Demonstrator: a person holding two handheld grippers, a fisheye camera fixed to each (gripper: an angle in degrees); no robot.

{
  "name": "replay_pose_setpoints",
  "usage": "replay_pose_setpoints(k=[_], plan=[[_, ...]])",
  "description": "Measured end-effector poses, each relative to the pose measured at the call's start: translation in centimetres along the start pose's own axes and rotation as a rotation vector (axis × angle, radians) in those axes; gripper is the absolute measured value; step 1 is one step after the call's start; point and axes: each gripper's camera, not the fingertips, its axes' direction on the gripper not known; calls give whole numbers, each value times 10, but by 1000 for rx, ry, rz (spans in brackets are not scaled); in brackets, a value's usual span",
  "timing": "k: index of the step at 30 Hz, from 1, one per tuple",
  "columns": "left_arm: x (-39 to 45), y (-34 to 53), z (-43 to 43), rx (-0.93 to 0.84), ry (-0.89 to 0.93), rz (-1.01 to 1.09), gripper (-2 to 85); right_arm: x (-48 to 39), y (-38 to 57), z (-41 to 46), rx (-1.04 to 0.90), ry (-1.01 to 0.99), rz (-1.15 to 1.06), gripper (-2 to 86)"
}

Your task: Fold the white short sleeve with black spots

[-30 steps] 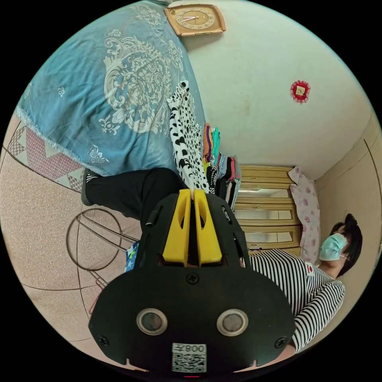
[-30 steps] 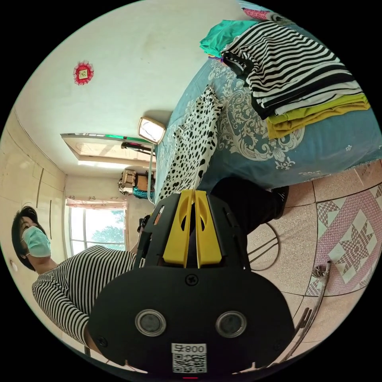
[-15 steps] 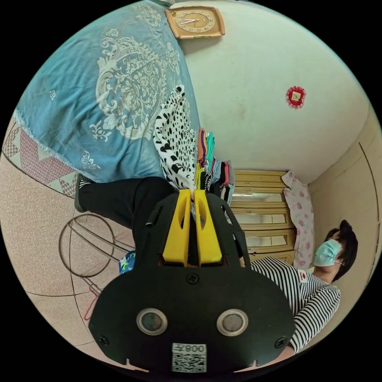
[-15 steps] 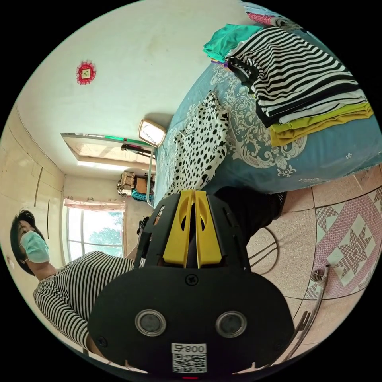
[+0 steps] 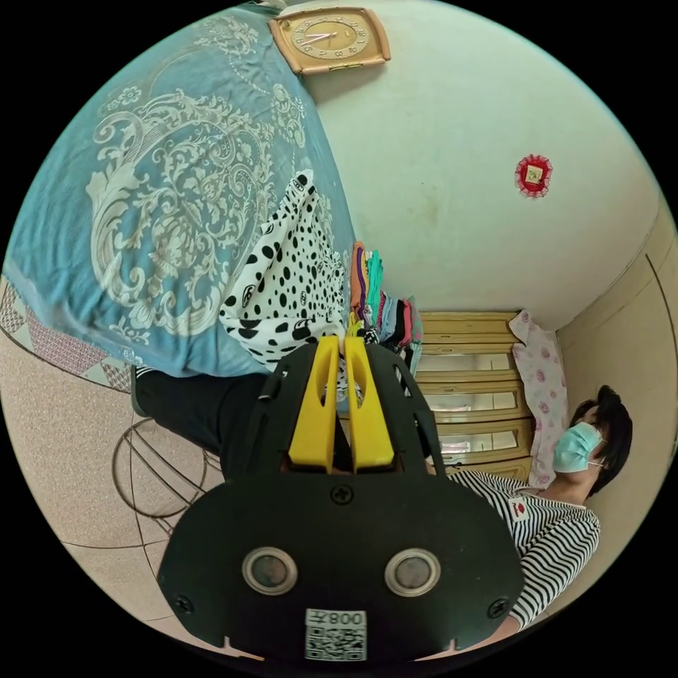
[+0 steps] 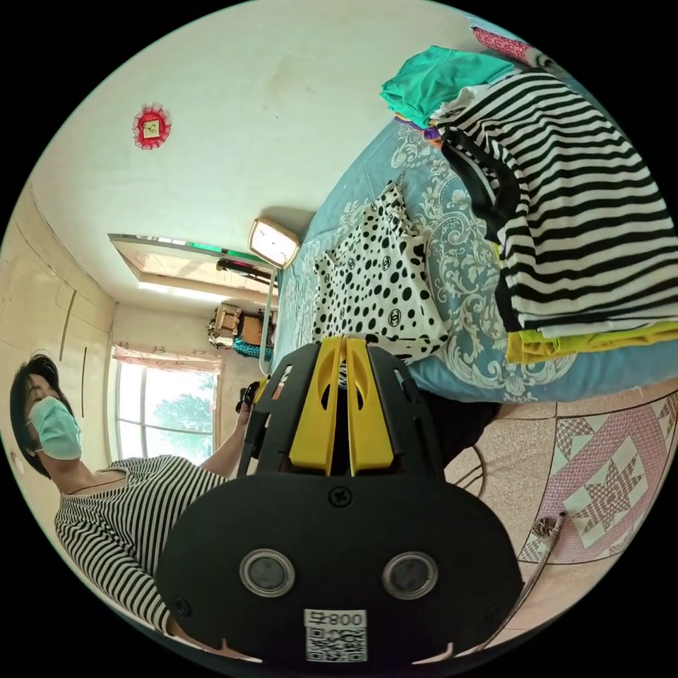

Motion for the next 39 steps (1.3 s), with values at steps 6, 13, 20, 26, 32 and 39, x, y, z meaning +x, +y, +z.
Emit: replay_pose_setpoints(k=[6,13,20,26,32,39], plan=[[5,-94,44,2,-13,31,16,-6,-79,21,26,5,-15,7],[1,-204,98,53,-13,40,14,-14,-182,58,24,53,-52,7],[-9,-320,164,89,-32,37,16,-12,-303,108,15,122,-64,8],[-21,-402,216,96,-65,29,18,-3,-385,150,2,146,-48,9],[-31,-468,267,75,-128,32,22,12,-445,185,-13,161,-9,11],[-46,-519,326,84,-170,7,52,30,-492,226,-51,153,46,15]])
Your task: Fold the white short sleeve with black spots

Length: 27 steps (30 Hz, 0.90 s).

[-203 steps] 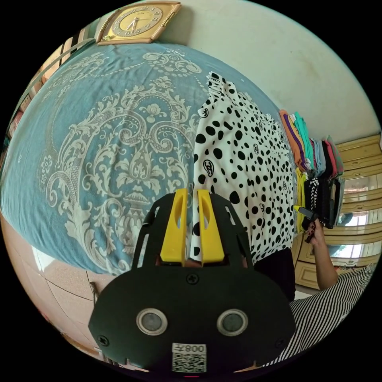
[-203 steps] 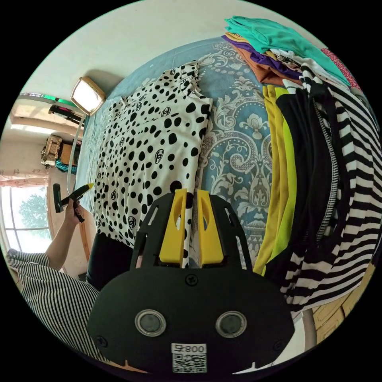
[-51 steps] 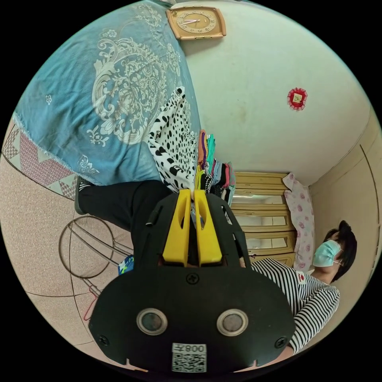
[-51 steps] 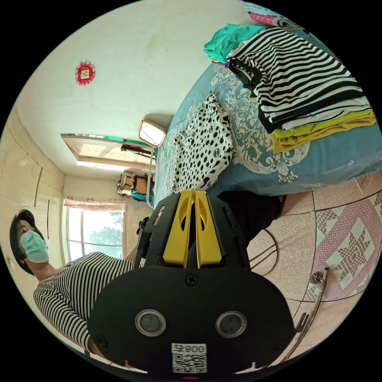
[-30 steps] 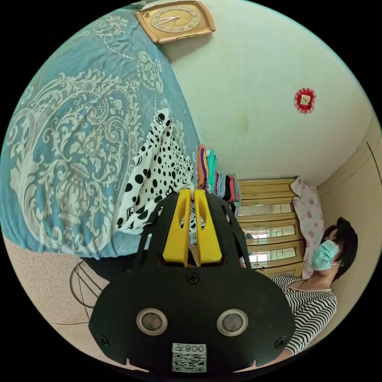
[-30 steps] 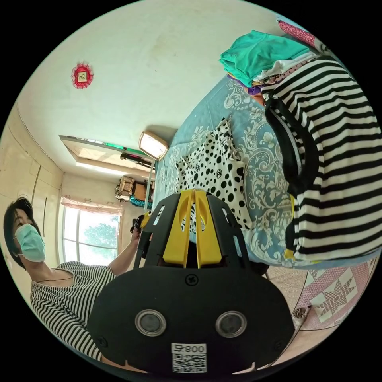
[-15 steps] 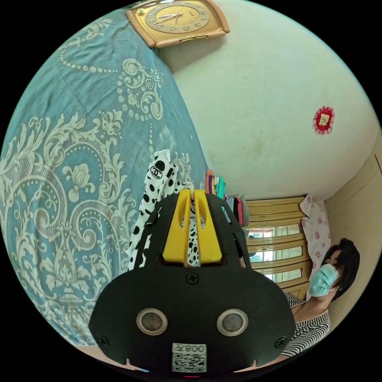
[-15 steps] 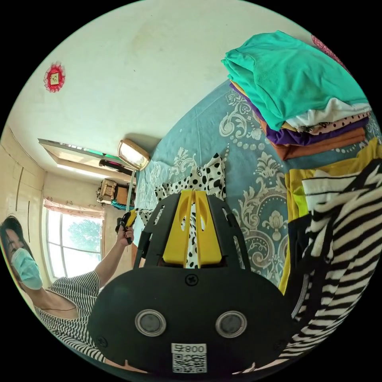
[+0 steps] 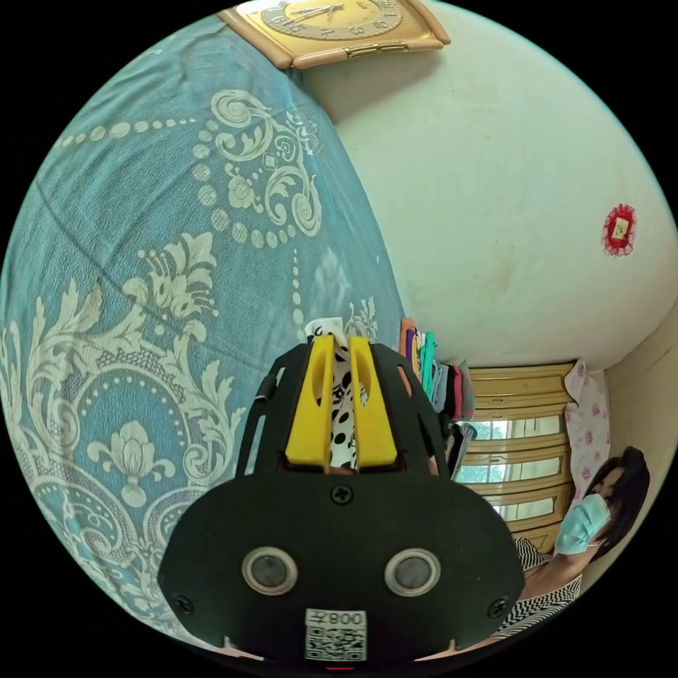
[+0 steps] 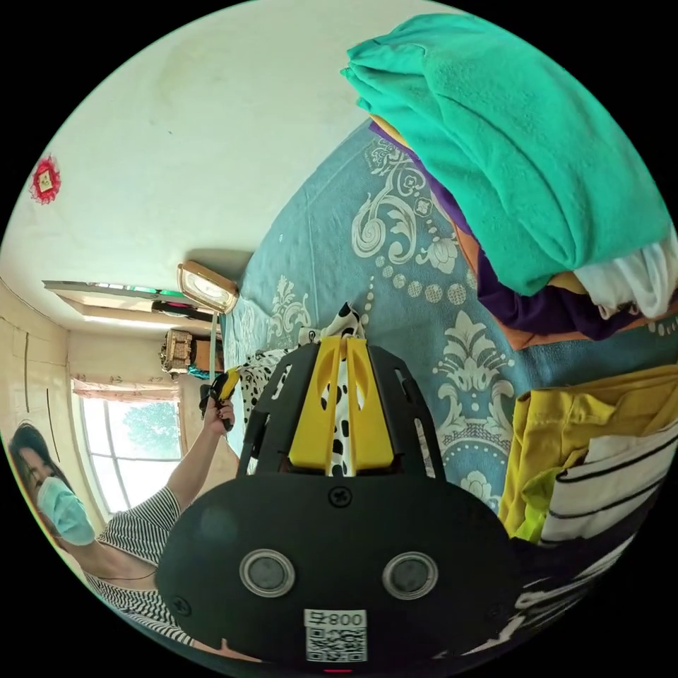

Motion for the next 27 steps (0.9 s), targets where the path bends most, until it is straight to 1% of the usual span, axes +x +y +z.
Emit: replay_pose_setpoints(k=[5,7,10,12,13,15,16,18,19,21,23,26,27], plan=[[2,-11,19,99,32,-1,75,-6,-16,11,17,-17,1,22],[10,-10,28,96,35,39,76,-10,-18,11,47,-11,-3,25],[39,-2,60,-11,-34,163,76,-19,-19,9,106,-12,-13,31],[71,8,99,-127,-128,313,77,-43,-15,17,114,9,-98,36],[79,11,111,-155,-162,351,78,-51,-13,23,102,27,-128,37],[106,20,156,-232,-305,482,80,-89,-7,59,23,146,-251,47],[111,22,166,-248,-336,508,81,-98,-5,69,5,186,-278,50],[127,28,203,-283,-454,587,82,-127,3,111,-42,339,-379,58],[130,29,211,-286,-488,609,82,-132,4,120,-48,367,-395,58],[136,35,241,-304,-638,671,72,-148,9,150,-61,458,-453,59],[137,38,257,-302,-709,688,57,-153,11,168,-64,545,-476,59],[140,42,268,-287,-705,700,31,-151,12,196,-109,630,-477,56],[141,43,270,-282,-686,700,23,-152,16,199,-82,624,-486,52]])
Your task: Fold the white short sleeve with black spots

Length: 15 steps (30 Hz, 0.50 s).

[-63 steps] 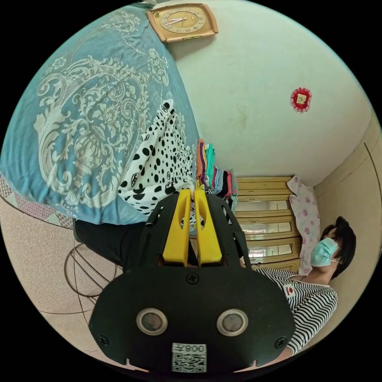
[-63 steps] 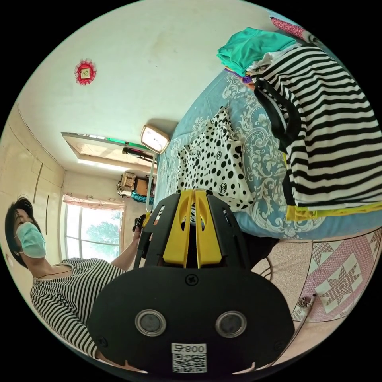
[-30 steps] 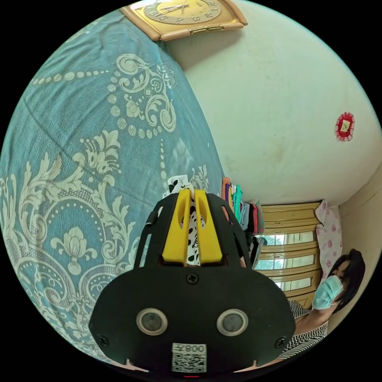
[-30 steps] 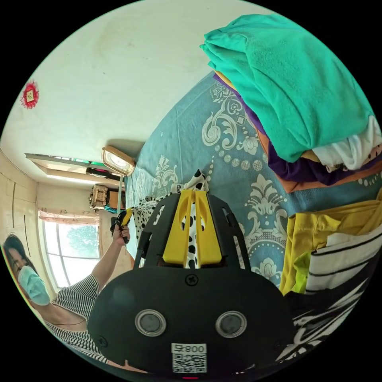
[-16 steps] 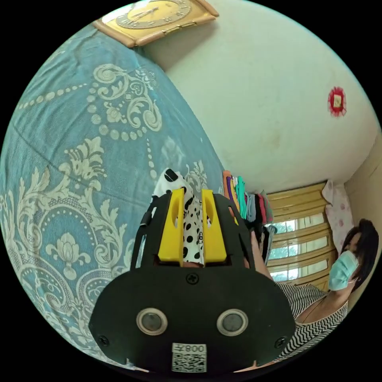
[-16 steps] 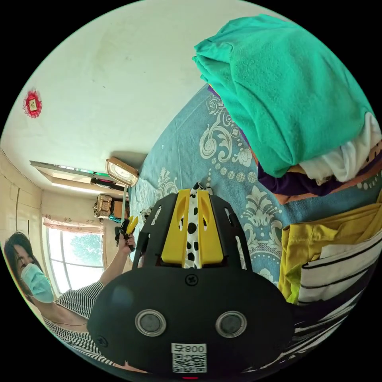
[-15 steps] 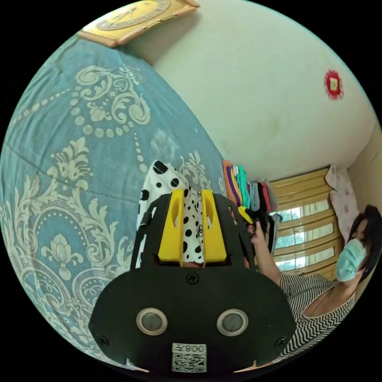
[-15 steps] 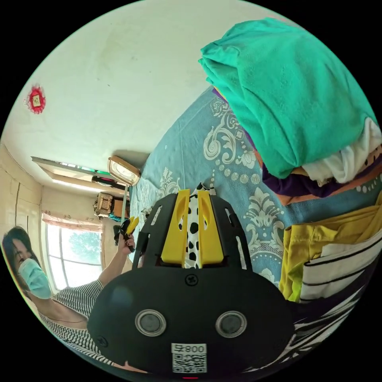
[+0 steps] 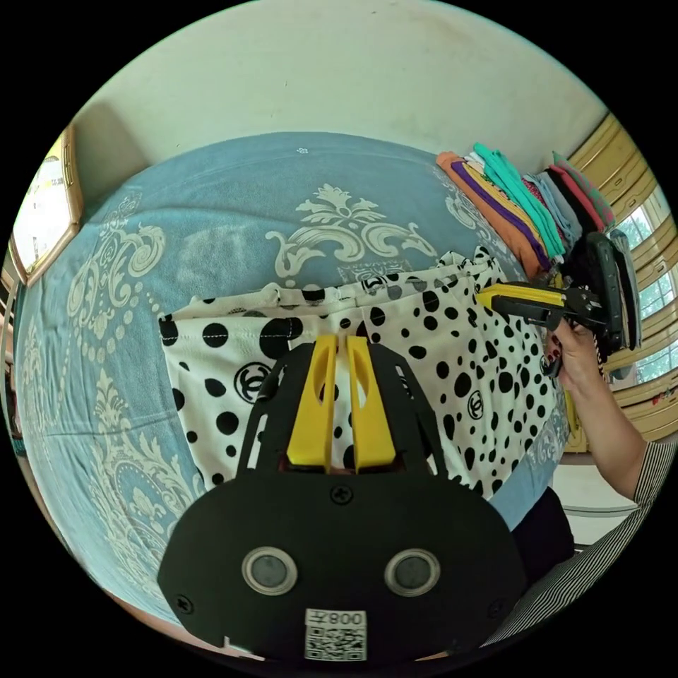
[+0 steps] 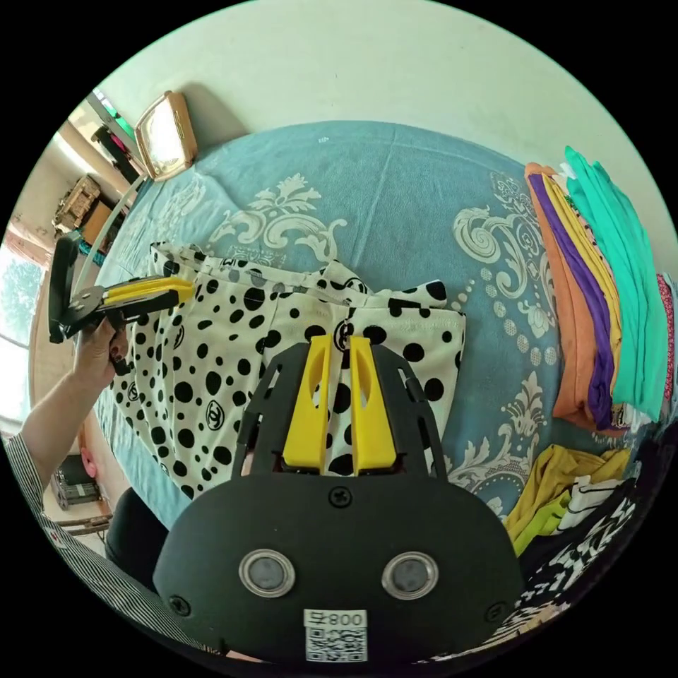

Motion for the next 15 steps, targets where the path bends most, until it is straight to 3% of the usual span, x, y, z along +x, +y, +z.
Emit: replay_pose_setpoints(k=[15], plan=[[10,-5,-14,114,7,-18,9,-14,11,-27,160,-27,16,12]])
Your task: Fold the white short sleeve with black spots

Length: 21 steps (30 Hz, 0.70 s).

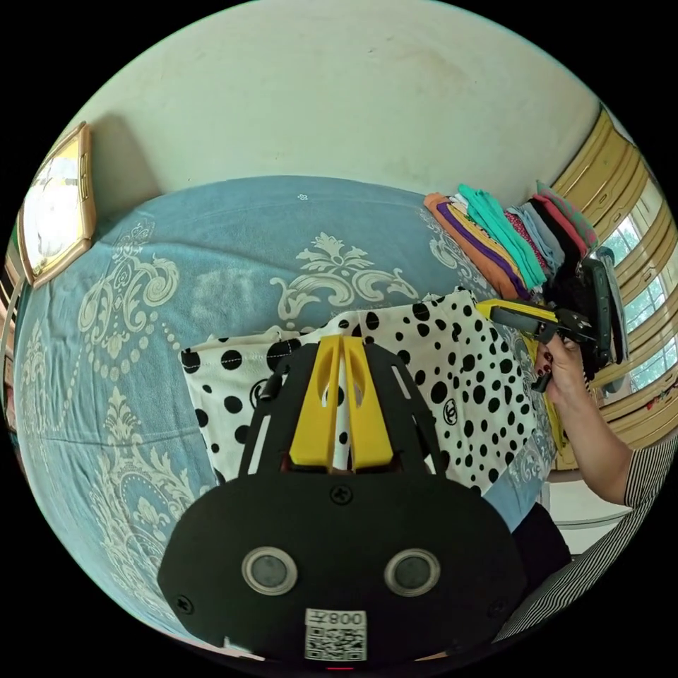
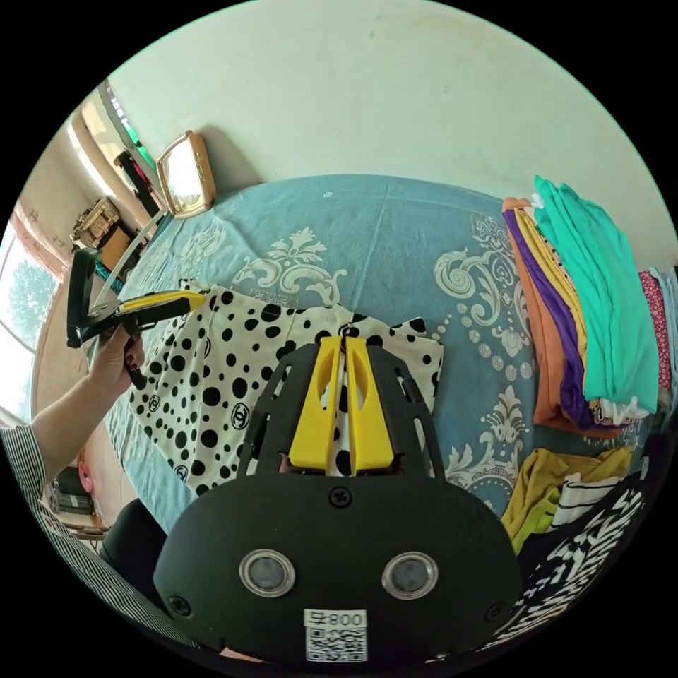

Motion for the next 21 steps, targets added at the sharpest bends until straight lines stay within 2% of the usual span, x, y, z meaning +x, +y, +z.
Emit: replay_pose_setpoints(k=[7,12,15,18,21], plan=[[-17,10,18,-65,22,-47,34,14,5,36,-117,-31,47,15],[-37,44,-26,76,77,-81,44,24,22,14,-35,-63,102,17],[-57,62,-34,56,-20,-134,32,28,35,-4,2,-103,98,15],[-82,71,-31,29,-16,-192,14,27,49,-10,7,-68,83,10],[-99,75,-34,23,34,-232,6,36,54,11,-100,-19,107,5]])
